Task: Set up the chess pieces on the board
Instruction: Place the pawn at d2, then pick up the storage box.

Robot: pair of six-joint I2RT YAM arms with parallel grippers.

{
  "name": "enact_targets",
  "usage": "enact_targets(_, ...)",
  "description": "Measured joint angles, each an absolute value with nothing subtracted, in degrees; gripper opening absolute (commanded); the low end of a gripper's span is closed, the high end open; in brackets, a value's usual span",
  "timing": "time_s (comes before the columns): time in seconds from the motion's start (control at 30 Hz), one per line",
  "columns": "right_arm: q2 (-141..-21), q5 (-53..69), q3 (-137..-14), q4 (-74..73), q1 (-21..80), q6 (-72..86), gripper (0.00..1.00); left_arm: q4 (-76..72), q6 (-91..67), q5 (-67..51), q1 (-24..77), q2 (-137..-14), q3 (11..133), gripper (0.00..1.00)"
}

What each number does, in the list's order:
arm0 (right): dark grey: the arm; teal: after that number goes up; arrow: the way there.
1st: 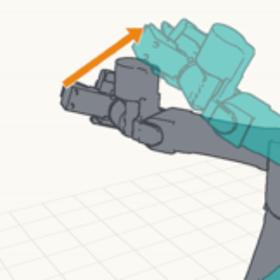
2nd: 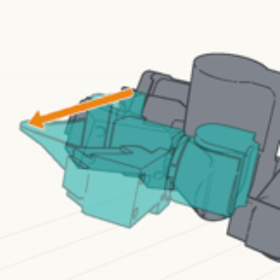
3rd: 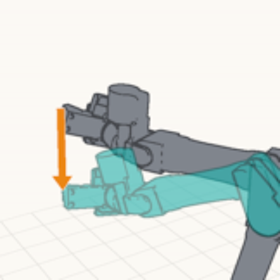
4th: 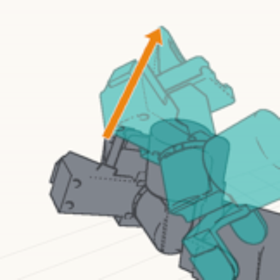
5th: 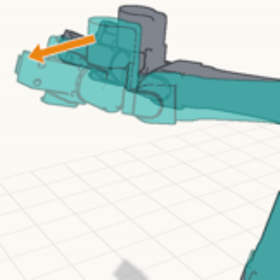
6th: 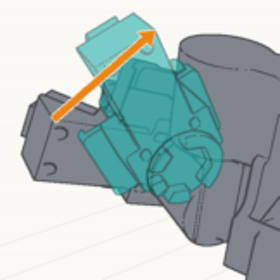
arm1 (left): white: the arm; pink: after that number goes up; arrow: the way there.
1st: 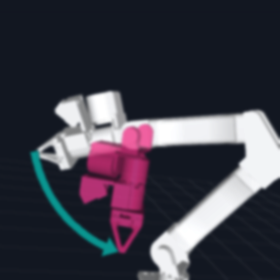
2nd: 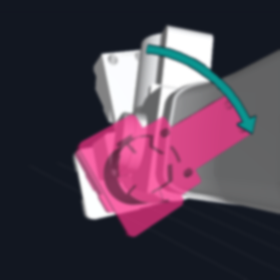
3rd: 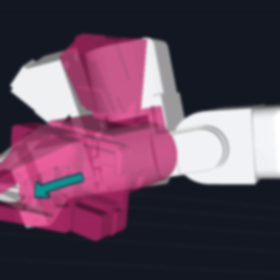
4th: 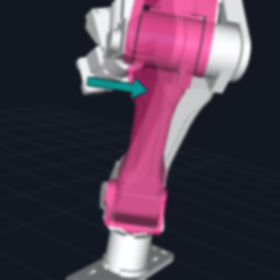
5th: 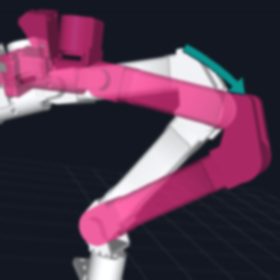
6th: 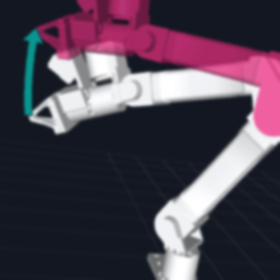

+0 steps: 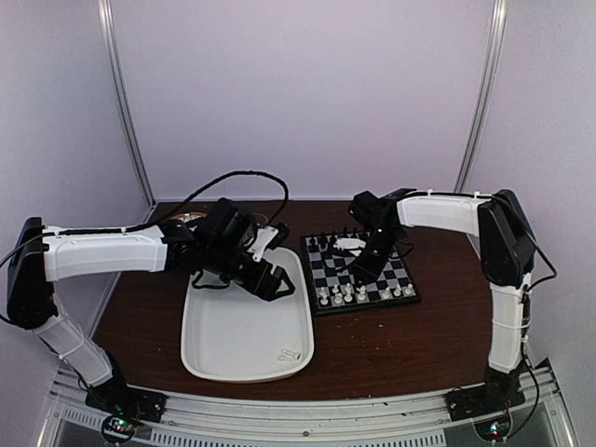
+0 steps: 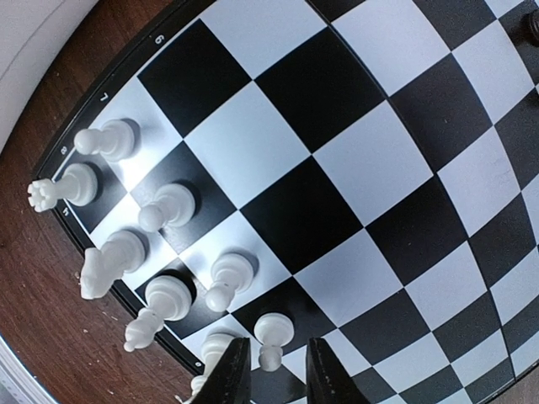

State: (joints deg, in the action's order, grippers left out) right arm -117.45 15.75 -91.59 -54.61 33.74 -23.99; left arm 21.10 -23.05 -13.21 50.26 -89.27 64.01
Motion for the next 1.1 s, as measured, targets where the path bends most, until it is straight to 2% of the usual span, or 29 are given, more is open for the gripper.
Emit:
enact_targets(0.03,-117.3,15.7,-91.6,-54.6,33.7,-23.9,0.27,21.1,-23.0,-12.6,50.3,-89.3,64.0,0.95)
enact_targets(0.07,-117.2,15.7,-91.6,-54.6,33.7,-23.8,0.28,21.2,-22.9,-11.6,50.3,-89.3,64.0,0.97)
enact_targets(0.3,-108.9,15.6,-91.7,-55.4,33.0,-23.6,0.31,28.3,-23.7,-0.6,49.0,-91.7,66.7,0.97)
enact_targets(0.33,-106.9,15.6,-91.8,-55.4,32.6,-23.6,0.32,30.4,-23.8,0.4,48.7,-93.7,68.7,0.93)
enact_targets(0.4,-102.5,15.7,-91.5,-55.0,31.3,-23.7,0.32,33.2,-24.2,1.7,48.2,-97.3,71.9,0.77)
enact_targets(0.57,-92.9,16.4,-86.7,-51.0,26.9,-23.7,0.33,38.0,-25.3,3.0,47.8,-103.2,75.6,0.53)
enact_targets(0.8,-89.9,17.9,-78.7,-47.3,22.8,-23.7,0.33,41.0,-30.1,0.2,44.6,-110.2,83.4,0.51)
enact_targets(0.97,-89.9,18.7,-78.0,-46.2,22.5,-23.8,0.34,41.2,-38.0,-0.9,42.5,-115.7,88.3,0.51)
enact_targets(1.1,-89.8,19.6,-77.5,-45.1,22.5,-23.9,0.34,41.2,-43.7,-2.5,42.5,-119.8,91.6,0.46)
